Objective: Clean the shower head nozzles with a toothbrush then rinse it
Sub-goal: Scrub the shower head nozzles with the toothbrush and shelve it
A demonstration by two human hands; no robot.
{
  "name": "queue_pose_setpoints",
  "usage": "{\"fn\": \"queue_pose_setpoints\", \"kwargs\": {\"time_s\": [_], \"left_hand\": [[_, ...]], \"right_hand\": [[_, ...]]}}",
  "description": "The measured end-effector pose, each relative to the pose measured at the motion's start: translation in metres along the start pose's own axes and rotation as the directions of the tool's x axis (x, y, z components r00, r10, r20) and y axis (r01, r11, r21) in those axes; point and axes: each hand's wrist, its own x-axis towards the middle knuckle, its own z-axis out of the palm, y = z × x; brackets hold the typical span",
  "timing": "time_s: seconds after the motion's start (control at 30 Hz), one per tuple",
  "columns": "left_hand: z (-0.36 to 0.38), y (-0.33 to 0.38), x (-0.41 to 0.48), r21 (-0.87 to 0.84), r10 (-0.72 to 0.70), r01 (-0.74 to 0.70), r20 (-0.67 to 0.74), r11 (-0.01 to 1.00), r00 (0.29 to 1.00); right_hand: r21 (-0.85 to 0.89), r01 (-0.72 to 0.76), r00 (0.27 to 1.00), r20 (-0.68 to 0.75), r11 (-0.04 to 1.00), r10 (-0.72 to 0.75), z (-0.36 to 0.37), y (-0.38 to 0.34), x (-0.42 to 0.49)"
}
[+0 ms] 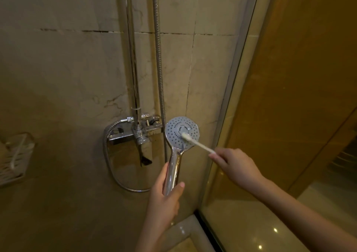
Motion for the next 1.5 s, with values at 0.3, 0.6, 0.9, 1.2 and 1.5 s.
{"fn": "queue_pose_setpoints", "kwargs": {"time_s": [0.3, 0.6, 0.9, 1.2, 1.5], "left_hand": [[0.003, -0.005, 0.004, -0.103, -0.109, 0.112, 0.029, 0.988, 0.994], [0.000, -0.005, 0.005, -0.093, -0.092, 0.096, 0.051, 0.991, 0.994], [-0.007, 0.000, 0.001, 0.134, 0.103, -0.092, -0.071, 0.987, 0.992], [-0.015, 0.003, 0.001, 0.201, 0.150, -0.133, -0.071, 0.970, 0.986], [-0.016, 0.000, 0.004, 0.181, 0.128, -0.119, -0.037, 0.976, 0.991]], "right_hand": [[-0.008, -0.045, 0.998, 0.039, 0.999, 0.045, 0.021, 0.005, -0.009], [0.031, -0.042, 0.999, 0.021, 0.999, 0.042, 0.010, 0.001, 0.002], [-0.105, -0.014, 0.999, 0.031, 0.994, 0.017, -0.009, -0.013, 0.016], [-0.188, 0.107, 0.994, 0.036, 0.976, -0.102, -0.007, -0.021, 0.027], [-0.129, 0.105, 0.994, 0.045, 0.986, -0.100, 0.001, -0.026, 0.033]]}}
